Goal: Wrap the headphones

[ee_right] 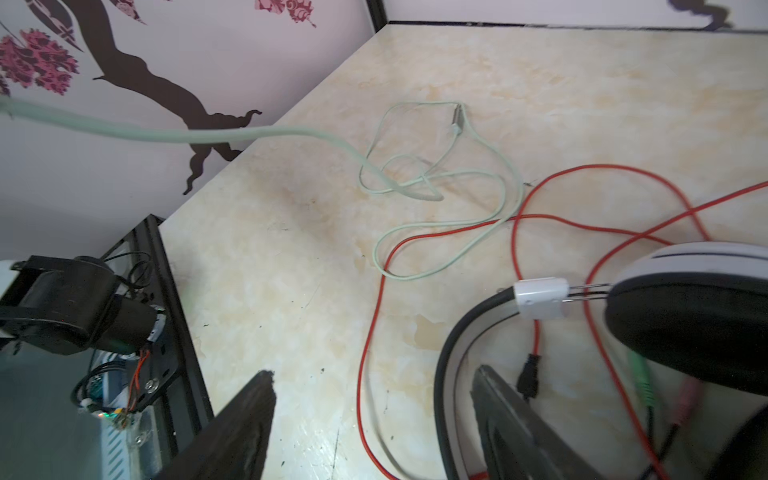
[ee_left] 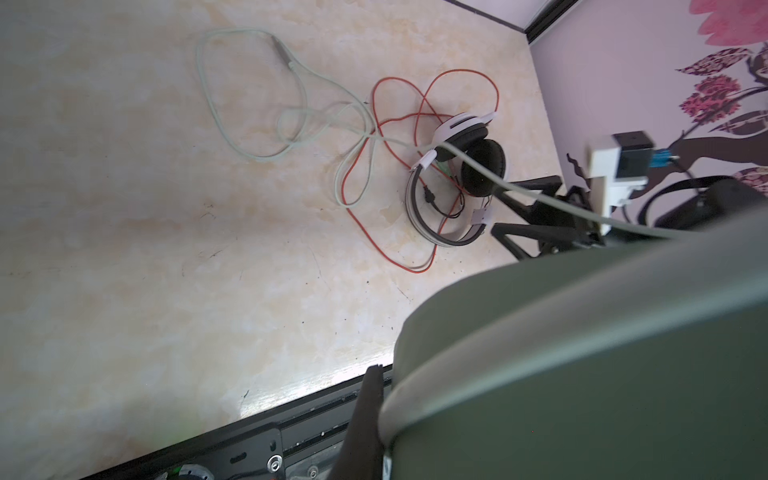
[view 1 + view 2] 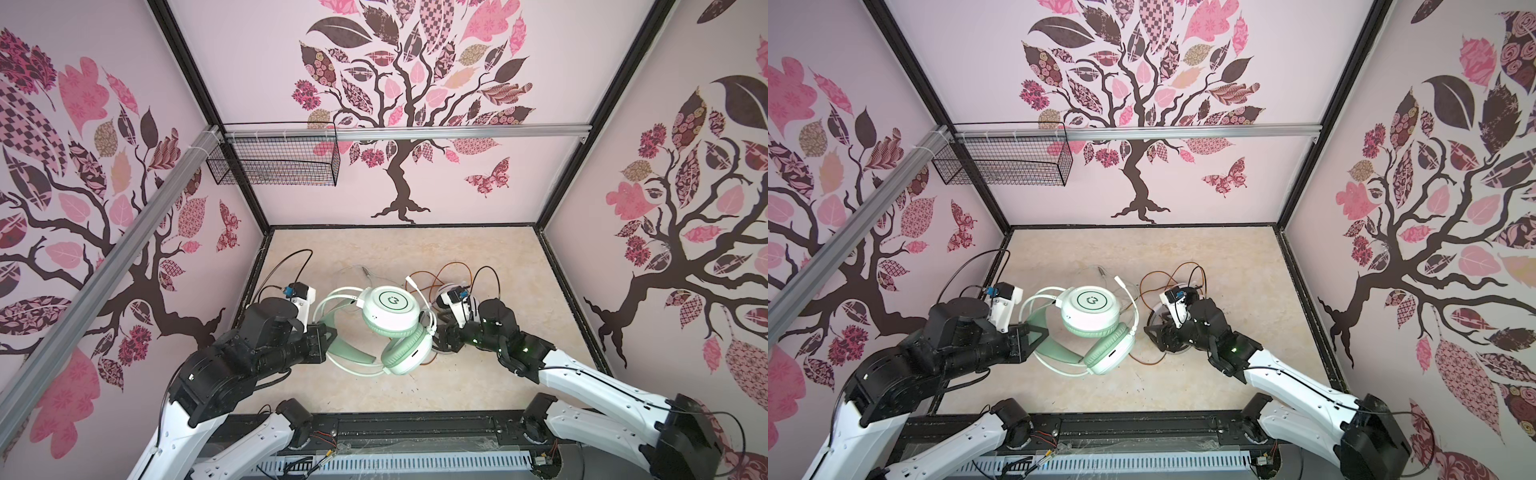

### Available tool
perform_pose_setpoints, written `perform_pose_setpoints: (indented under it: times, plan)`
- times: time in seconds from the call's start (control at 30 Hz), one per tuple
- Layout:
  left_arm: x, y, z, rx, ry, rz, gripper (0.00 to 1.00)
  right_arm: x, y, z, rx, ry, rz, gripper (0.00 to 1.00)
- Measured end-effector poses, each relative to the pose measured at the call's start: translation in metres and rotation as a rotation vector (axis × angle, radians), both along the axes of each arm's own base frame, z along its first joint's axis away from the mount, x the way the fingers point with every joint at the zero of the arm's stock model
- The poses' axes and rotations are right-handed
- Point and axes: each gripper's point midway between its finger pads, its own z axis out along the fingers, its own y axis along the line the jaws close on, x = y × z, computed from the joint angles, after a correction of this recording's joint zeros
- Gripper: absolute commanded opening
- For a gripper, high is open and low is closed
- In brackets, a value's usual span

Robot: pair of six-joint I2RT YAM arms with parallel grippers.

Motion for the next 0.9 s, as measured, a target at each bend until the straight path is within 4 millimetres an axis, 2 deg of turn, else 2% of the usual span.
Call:
perform_pose_setpoints:
  times: [0.13,0.3,0.4,0.5,0.7,0.9]
  plan:
    - [-0.004,-0.010,0.016,-0.059,-0.014,-0.046,0.00,0.003,0.014,-0.014,0.037,0.023,0.040,0.82]
    - [-0.006,-0.029,0.027,-0.133,0.009,-0.110,0.00,0.023,0.037,-0.017,0.057,0.016,0.062,0.87]
    - [-0.006,-0.038,0.031,-0.163,0.023,-0.138,0.00,0.032,0.054,-0.015,0.097,0.013,0.099,0.86]
    - [-0.007,-0.043,0.040,-0.188,0.018,-0.158,0.00,0.034,0.061,-0.015,0.143,0.019,0.114,0.84]
    - [-0.010,-0.046,0.049,-0.218,-0.001,-0.186,0.00,0.022,0.051,-0.032,0.162,0.060,0.099,0.84]
    - [-0.009,-0.054,0.055,-0.247,-0.003,-0.217,0.00,-0.001,0.036,-0.045,0.173,0.099,0.106,0.82]
